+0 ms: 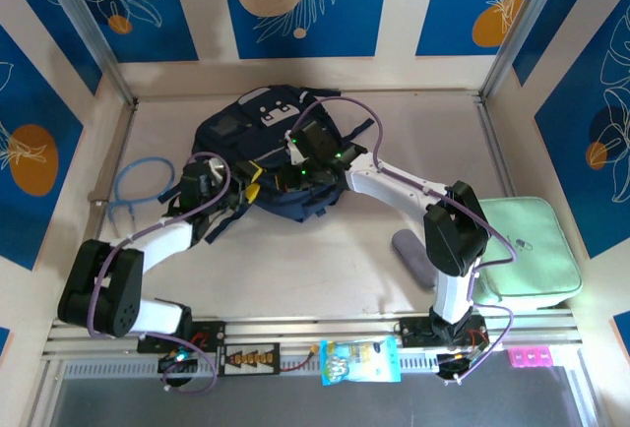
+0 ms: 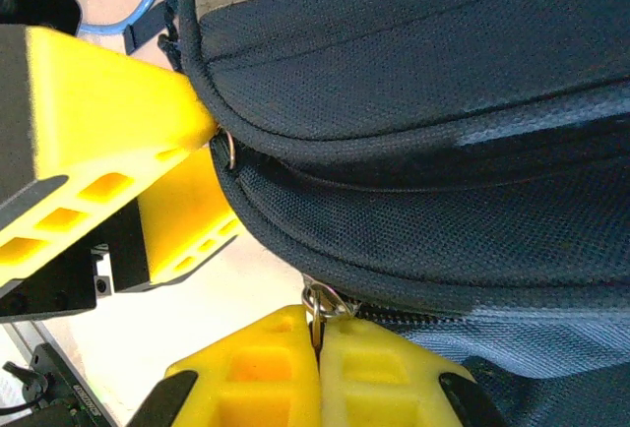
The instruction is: Pack the student bag
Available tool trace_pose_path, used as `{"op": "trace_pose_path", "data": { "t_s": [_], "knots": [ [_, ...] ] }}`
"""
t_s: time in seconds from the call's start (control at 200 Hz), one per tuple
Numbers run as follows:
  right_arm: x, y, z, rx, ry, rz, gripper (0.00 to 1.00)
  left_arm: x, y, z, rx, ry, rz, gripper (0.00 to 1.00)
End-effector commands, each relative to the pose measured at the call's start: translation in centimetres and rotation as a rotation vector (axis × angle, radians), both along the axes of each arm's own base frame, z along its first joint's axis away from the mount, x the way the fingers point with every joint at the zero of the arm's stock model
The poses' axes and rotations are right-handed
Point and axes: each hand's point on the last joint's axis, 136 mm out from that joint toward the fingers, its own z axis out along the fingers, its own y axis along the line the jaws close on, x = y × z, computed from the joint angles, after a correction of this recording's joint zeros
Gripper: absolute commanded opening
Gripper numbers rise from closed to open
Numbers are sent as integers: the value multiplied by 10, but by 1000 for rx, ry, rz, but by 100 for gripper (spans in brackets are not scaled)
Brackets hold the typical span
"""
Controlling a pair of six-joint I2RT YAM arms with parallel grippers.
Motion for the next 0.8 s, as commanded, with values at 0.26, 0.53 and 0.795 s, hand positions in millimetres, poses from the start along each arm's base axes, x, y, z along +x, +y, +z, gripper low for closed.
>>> {"op": "trace_pose_path", "data": {
  "t_s": [0.26, 0.53, 0.795],
  "knots": [
    [-7, 20, 21, 94, -10, 55, 0, 8, -3, -5, 27, 2, -1, 39],
    [-11, 7, 13, 10, -48, 54, 0, 25, -5, -6, 59, -12, -31, 18],
    [8, -65, -19, -161, -78, -86, 0, 26, 6, -15, 65, 3, -38, 0]
  ]
}}
